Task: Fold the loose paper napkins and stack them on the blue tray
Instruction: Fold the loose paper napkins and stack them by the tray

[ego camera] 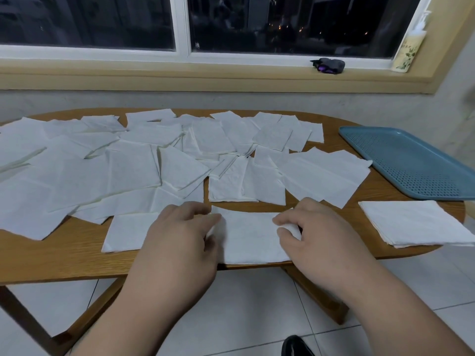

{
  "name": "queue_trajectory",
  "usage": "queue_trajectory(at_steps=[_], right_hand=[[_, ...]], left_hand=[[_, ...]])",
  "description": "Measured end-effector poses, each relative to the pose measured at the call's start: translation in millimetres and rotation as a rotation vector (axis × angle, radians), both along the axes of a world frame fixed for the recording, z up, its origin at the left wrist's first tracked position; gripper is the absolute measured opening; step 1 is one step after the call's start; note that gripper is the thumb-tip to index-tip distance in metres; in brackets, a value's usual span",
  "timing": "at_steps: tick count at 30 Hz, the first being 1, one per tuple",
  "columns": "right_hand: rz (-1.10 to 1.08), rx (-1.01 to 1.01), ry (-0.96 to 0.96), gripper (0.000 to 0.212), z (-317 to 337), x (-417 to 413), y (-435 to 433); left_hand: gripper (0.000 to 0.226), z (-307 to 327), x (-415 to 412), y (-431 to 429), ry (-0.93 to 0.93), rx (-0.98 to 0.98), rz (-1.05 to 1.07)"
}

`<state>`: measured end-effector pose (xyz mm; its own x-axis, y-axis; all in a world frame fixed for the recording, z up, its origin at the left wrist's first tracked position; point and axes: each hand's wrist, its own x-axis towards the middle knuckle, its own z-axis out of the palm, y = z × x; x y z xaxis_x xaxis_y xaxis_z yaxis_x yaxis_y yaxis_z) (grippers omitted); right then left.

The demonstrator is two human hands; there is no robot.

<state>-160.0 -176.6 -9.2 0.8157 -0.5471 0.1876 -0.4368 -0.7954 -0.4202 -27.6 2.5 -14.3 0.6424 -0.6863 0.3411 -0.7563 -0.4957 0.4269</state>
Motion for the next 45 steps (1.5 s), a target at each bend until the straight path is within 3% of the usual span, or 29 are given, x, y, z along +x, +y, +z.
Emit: queue_trajectory(at_steps=[4, 9, 13, 16, 20, 30, 35, 39, 43, 45], right_hand=[[-0.003, -0.104, -0.036, 0.029, 1, -2, 0], [0.055, -0.129, -0.053, 0.025, 0, 1, -3], [0.016, -0.031, -0.154, 0.022, 10, 12, -18], [0.026, -0.043, -0.06, 0.029, 11, 27, -26], [0.056, -0.093, 0.047, 0.02, 4, 38, -27], [-0.03, -0.198, -0.015, 0.023, 1, 31, -27], [-0.077, 0.022, -0.27, 0.009, 26, 22, -15], [0.066, 0.248, -0.409, 0.016, 53, 8, 4], [0.222, 0.575, -0.561, 0.006, 60, 0, 14], [0.235, 0.737, -0.609, 0.016, 55, 2, 12]], left_hand=[[0.03, 1, -6, 1, -0.103, -0.05, -0.06], [0.021, -4, -4, 3, -0.117, 0.023, -0.24], [0.02, -4, 4, 7, -0.112, 0.013, -0.256], [0.023, -2, 9, 10, -0.11, 0.02, -0.236], [0.023, 0, 11, 12, -0.1, 0.033, -0.226], [0.024, -3, 12, 12, -0.082, 0.024, -0.235], [0.024, -3, 12, 12, -0.075, -0.012, -0.207], [0.037, -1, 12, 14, -0.024, -0.177, -0.081], [0.06, 11, 3, 13, 0.219, -0.376, -0.039], [0.064, 15, -2, 10, 0.403, -0.439, -0.036]])
